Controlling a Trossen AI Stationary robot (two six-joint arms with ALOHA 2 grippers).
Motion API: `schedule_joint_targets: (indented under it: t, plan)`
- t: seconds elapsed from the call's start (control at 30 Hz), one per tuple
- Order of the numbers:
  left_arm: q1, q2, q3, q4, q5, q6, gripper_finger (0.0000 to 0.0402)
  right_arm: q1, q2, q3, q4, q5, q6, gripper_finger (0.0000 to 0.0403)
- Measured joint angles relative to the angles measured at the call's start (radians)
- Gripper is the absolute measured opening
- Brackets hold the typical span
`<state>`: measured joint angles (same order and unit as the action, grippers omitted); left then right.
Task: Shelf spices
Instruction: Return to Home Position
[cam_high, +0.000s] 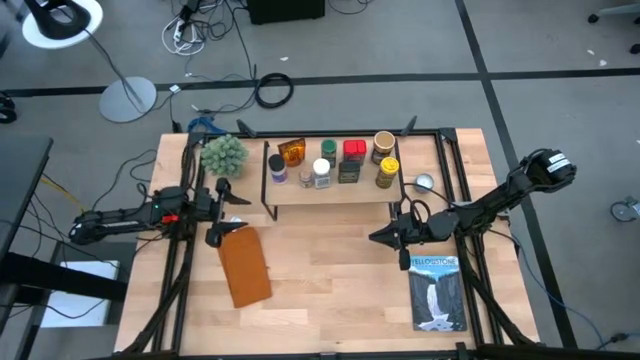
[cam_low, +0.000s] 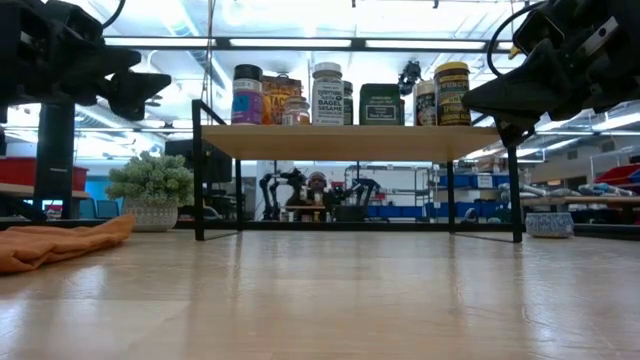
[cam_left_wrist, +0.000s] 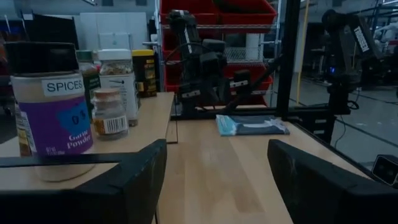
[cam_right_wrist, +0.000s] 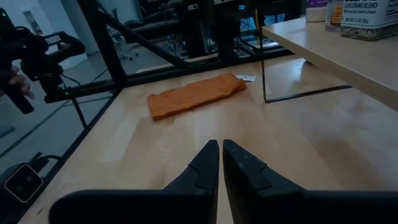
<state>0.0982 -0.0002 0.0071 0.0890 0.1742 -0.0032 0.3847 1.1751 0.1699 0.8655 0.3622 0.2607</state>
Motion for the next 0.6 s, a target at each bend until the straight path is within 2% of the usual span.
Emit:
schedule_joint_targets:
  t: [0.33,0.6]
  plan:
    - [0.0,0.0,0.0,0.037,0.012,-0.022,0.0284,0.0,0.0,0.0,0.025,-0.003,0.003,0.0023]
    - [0.0,0.0,0.0,0.038,0.017,-0.037,0.0284,0.001,-0.055,-0.02,0.023,-0.072,-0.001,0.0024]
